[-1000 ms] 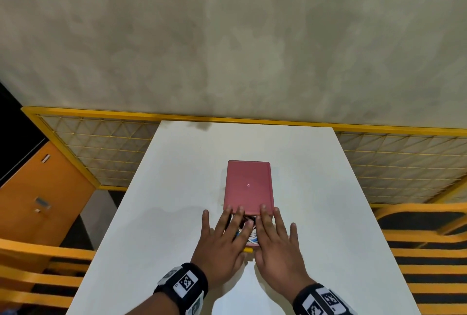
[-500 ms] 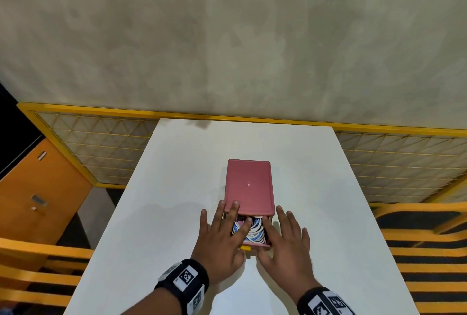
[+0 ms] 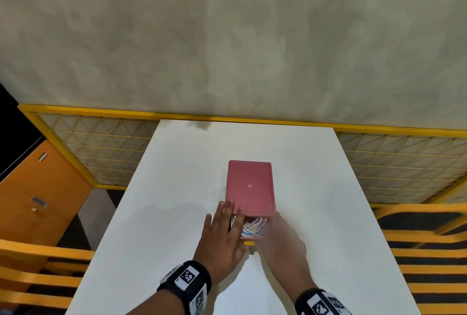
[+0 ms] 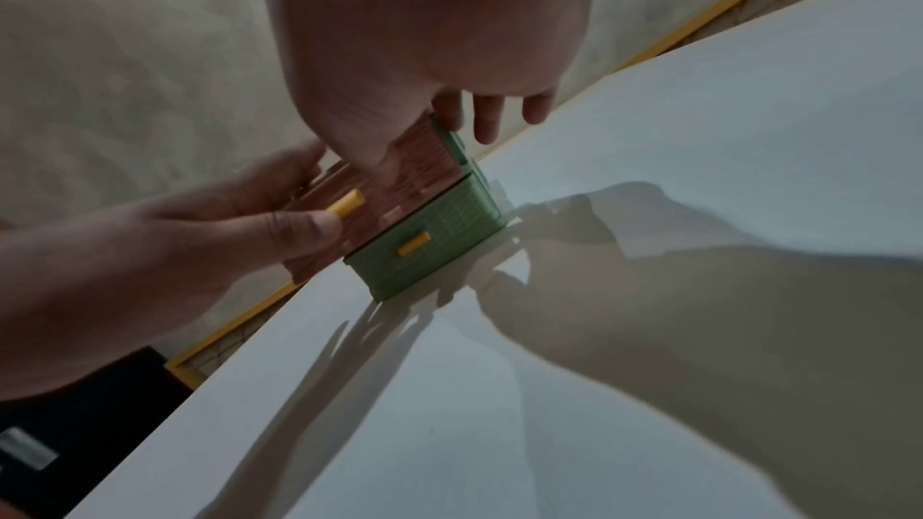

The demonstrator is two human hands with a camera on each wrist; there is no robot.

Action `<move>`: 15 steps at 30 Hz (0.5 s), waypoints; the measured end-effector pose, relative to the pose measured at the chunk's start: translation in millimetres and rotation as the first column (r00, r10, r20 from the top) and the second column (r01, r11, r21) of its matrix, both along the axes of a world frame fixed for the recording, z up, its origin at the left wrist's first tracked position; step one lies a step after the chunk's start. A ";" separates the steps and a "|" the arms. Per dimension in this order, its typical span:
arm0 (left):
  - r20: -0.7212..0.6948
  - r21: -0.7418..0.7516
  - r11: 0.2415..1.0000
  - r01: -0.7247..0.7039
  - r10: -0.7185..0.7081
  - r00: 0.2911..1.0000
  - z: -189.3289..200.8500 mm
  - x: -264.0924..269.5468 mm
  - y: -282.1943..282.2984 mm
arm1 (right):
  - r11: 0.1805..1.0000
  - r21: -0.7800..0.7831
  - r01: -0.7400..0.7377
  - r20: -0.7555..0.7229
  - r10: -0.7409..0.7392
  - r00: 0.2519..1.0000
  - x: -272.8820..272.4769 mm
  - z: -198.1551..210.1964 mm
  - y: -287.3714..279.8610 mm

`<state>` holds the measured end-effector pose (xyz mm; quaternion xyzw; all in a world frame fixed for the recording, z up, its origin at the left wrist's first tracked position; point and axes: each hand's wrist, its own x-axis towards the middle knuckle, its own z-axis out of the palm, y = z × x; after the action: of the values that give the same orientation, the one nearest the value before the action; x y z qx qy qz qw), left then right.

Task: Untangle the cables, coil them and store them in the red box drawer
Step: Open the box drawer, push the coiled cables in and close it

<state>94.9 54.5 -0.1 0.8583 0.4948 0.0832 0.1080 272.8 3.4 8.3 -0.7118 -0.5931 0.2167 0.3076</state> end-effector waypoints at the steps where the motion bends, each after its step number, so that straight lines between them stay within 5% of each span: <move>1: 0.070 -0.064 0.996 -0.054 0.059 0.996 -3.2 -0.8 2.6 | 0.999 -0.011 0.034 -0.124 -0.035 0.992 1.8 -1.1 1.9; 3: 0.247 -0.295 0.948 -0.123 0.200 0.948 -9.0 -5.1 9.2 | 0.991 -0.131 0.022 -0.309 -0.062 0.949 8.6 -3.0 6.7; 6: 0.469 -0.589 0.808 -0.032 0.373 0.801 -9.9 -13.1 18.5 | 0.969 -0.212 -0.126 -0.341 0.047 0.939 20.0 1.3 14.8; 10: 0.500 -0.515 0.856 -0.049 0.347 0.793 -2.8 -15.5 23.2 | 0.980 -0.150 -0.132 -0.336 0.075 0.939 23.7 3.1 22.5; 15: 0.546 -0.524 0.825 -0.211 0.515 0.661 5.2 -4.6 27.1 | 0.992 -0.095 0.085 -0.343 -0.113 0.933 11.1 -4.2 32.1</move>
<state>90.3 81.6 5.1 0.6064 0.5933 0.2970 0.4382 284.0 35.6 4.1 -0.7029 -0.4838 0.3463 0.3898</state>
